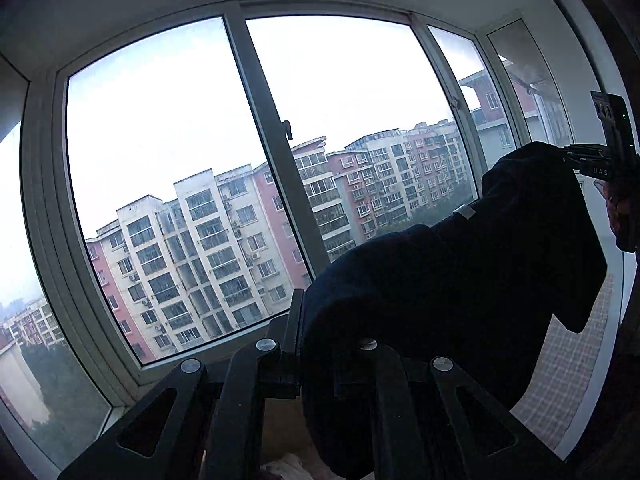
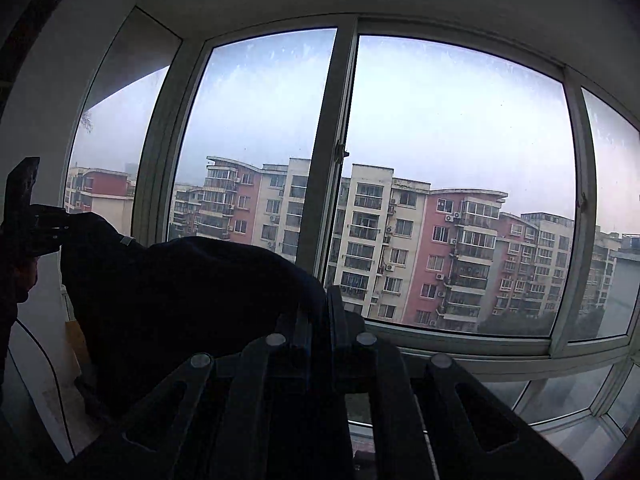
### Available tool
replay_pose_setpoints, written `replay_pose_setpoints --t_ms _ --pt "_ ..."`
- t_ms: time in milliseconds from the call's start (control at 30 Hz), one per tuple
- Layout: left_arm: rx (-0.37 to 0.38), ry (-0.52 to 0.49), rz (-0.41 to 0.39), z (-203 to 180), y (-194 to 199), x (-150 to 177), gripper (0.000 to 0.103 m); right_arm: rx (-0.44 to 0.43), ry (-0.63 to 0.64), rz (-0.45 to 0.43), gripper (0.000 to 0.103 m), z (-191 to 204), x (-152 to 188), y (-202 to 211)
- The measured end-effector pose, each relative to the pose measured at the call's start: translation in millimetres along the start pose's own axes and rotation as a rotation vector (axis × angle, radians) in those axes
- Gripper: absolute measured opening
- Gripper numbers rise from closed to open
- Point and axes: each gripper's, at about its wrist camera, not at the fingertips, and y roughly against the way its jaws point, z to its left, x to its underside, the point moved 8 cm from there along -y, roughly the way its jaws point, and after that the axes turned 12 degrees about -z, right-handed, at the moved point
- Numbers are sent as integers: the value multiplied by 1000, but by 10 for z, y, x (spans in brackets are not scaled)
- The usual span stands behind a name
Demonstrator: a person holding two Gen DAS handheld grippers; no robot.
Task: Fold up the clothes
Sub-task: 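Lift the navy garment high with both tools and shake it out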
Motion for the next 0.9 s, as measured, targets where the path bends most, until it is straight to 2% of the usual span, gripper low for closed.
replay_pose_setpoints --t_ms 100,200,333,433,567,700,767,800,867,900 --pt "8 -2 -7 12 66 -142 11 16 8 -21 6 -30 -109 131" --pt "-6 -18 12 53 -34 -98 11 -2 -19 6 6 -9 -14 111" --pt "-6 -11 83 41 -355 275 11 -14 -43 98 6 -76 581 -474" --pt "2 18 173 32 -705 764 11 -17 -79 184 6 -142 1155 -906" --pt "35 55 330 -48 -1345 1777 11 -21 -207 332 6 -303 2291 -1431" --pt "123 156 509 -292 -2005 3011 11 35 -273 506 6 -439 3647 -1814" --pt "141 182 621 -470 -2352 3657 10 59 -306 608 6 -480 4349 -1991" --pt "154 193 681 -579 -2518 3979 10 80 -296 661 6 -486 4697 -2099" --pt "178 215 800 -796 -2844 4617 16 123 -184 757 6 -468 5356 -2303" --pt "160 184 860 -864 -2965 4956 19 115 -152 839 9 -502 5736 -2312"
